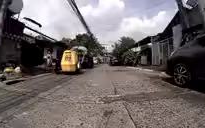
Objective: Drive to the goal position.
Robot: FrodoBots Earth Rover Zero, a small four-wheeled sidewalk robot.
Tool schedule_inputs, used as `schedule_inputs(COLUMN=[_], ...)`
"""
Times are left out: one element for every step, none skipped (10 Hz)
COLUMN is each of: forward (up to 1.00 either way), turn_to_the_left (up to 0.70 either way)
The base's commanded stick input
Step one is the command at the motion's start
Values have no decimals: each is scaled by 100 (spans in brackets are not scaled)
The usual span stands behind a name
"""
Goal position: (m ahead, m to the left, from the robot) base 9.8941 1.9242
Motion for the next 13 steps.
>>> schedule_inputs(forward=[70,70,70,70,70,70,70,70,70,70,70,70,70], turn_to_the_left=[0,0,0,0,0,0,0,0,0,0,0,0,0])
